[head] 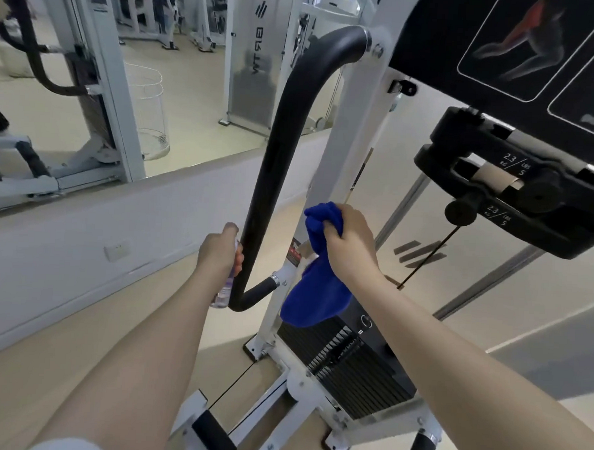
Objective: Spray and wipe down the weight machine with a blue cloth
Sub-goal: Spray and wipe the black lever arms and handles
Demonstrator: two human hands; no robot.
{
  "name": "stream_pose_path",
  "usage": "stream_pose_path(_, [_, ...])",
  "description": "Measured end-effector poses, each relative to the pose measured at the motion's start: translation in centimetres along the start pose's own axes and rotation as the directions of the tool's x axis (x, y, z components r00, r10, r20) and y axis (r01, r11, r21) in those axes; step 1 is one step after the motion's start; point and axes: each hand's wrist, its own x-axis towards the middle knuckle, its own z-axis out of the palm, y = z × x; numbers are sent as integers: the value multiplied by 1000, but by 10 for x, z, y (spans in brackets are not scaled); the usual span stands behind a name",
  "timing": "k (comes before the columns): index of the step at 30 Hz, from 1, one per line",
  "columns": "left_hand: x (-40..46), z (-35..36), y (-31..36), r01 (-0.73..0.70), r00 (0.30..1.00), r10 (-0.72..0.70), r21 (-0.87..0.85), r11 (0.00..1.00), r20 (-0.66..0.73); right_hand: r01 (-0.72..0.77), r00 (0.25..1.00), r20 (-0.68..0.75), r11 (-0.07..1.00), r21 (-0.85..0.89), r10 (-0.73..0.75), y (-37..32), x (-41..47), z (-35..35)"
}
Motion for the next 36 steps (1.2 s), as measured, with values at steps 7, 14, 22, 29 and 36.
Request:
stream_pose_path(7, [-7, -17, 27, -454, 891, 454, 5, 891, -4, 515, 586, -206, 556, -653, -784, -56, 22, 10])
stream_pose_path(14, [-22, -18, 54, -505, 857, 500, 14, 863, 128, 443, 755, 184, 284, -850, -629, -64, 48, 37])
stream_pose_path(22, [-25, -13, 64, -596, 792, 586, 5, 803, 173, 213, 706, -115, 364, -907, -699, -124, 83, -37])
stream_pose_path(29, [-22, -4, 80, -597, 800, 593, 23, 802, 89, 450, 685, -266, 681, -577, -678, -100, 81, 3])
stream_pose_path(36, [-17, -3, 86, -564, 826, 553, 132, 815, 112, 444, 671, -160, 565, -695, -724, -117, 112, -43])
